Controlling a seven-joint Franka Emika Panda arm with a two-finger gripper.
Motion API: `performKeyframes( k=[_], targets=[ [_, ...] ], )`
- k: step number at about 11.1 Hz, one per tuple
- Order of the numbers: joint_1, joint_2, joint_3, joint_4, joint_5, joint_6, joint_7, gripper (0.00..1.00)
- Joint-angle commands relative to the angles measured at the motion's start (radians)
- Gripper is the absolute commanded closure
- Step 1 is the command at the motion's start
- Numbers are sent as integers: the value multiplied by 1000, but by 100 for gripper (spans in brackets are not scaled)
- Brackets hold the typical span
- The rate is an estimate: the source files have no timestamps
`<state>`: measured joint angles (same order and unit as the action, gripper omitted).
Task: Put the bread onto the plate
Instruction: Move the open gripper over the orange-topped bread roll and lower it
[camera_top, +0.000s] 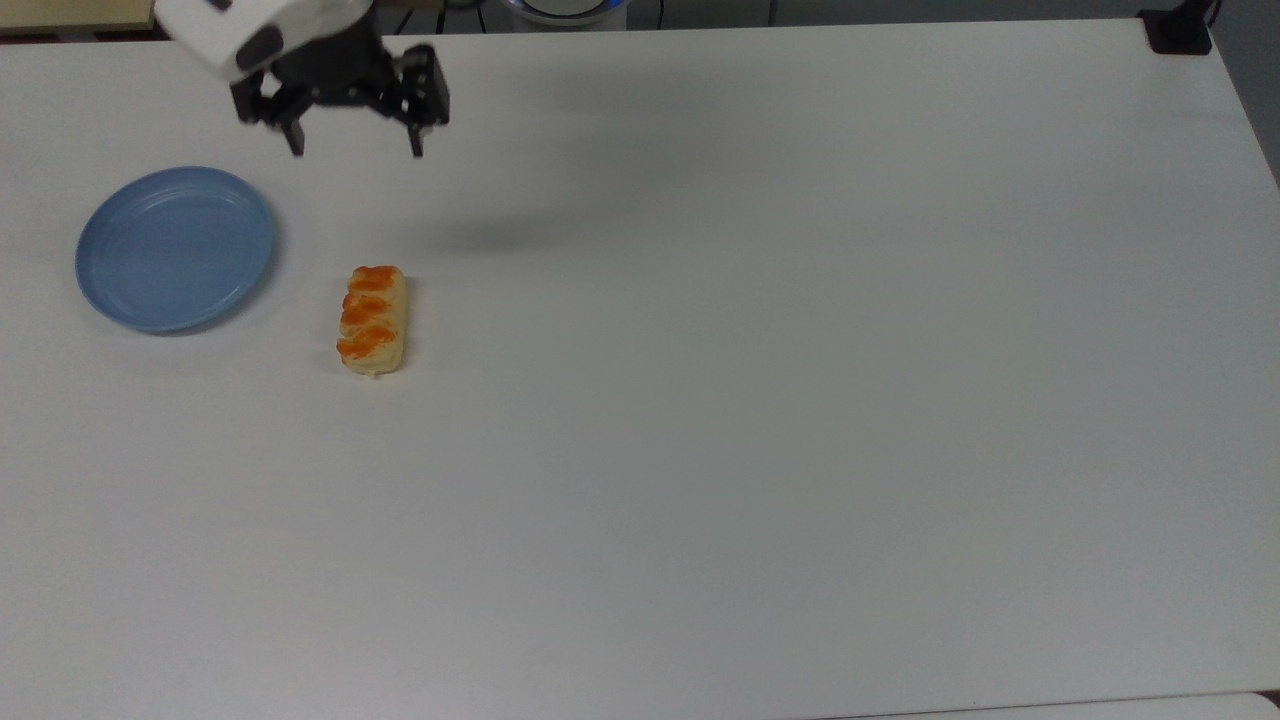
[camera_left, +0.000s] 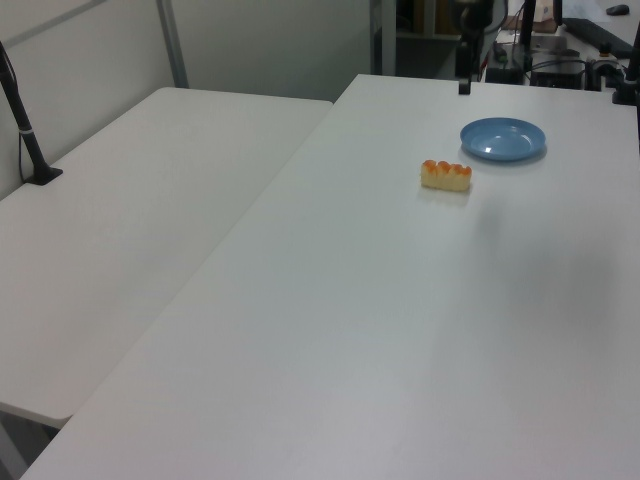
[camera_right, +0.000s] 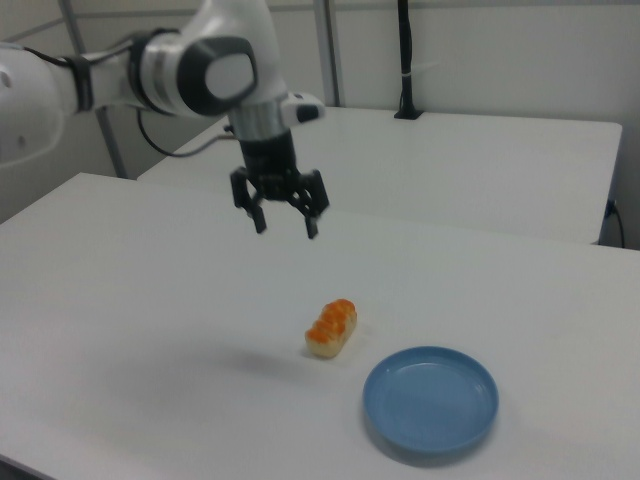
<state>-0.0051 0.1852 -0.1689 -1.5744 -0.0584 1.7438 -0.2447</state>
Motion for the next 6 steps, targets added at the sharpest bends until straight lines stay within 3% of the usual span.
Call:
performKeyframes(
  k=[1,3,6],
  targets=[
    [-24,107,-7,-67,0,167,-64,0],
    [-38,172,-6,-67,5,206,-35,0],
    [-35,259,-3,-67,12,291,123,0]
  ],
)
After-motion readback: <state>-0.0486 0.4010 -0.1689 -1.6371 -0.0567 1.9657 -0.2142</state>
